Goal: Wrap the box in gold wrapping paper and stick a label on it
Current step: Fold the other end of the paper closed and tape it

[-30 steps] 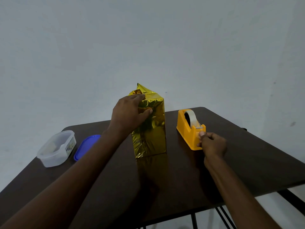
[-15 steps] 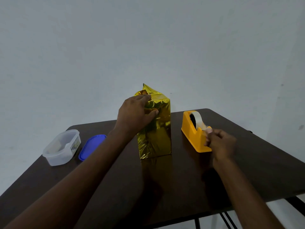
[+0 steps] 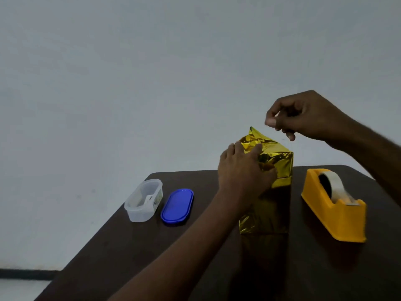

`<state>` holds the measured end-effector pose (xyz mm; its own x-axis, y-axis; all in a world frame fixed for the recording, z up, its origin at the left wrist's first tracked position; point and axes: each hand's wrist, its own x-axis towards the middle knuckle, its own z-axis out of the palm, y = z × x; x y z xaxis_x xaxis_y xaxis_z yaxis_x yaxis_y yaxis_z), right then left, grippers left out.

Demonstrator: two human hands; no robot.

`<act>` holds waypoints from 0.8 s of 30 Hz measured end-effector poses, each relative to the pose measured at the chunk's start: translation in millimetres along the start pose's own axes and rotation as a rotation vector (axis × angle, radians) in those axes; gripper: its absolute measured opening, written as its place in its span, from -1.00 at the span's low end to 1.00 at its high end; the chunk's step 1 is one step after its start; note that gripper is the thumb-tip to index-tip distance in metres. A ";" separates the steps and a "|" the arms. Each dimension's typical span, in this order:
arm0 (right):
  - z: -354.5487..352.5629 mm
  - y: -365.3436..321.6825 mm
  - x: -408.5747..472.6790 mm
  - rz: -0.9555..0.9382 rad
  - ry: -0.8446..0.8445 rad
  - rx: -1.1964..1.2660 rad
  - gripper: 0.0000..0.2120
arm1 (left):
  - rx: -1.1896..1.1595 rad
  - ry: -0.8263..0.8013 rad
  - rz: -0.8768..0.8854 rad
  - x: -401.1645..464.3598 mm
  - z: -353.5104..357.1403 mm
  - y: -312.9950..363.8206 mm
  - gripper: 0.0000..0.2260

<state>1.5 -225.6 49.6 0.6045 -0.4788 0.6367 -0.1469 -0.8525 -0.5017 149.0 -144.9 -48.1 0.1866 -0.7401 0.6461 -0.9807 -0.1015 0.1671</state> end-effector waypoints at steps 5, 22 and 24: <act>13.8 8.8 55.6 -0.072 -0.332 -0.205 -0.93 | 0.000 -0.042 -0.018 5.9 -0.4 -5.2 -0.38; 44.2 10.9 117.1 -0.183 -0.777 -0.626 -0.82 | 0.029 -0.042 0.017 7.7 3.4 -8.8 -0.36; 47.3 8.2 117.5 -0.184 -0.773 -0.635 -0.79 | 0.034 -0.034 0.022 7.2 4.4 -8.5 -0.36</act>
<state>108.4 -278.9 92.6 0.9672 -0.2541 0.0069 -0.2532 -0.9609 0.1124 158.4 -152.3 -48.2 0.1638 -0.7648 0.6231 -0.9860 -0.1070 0.1278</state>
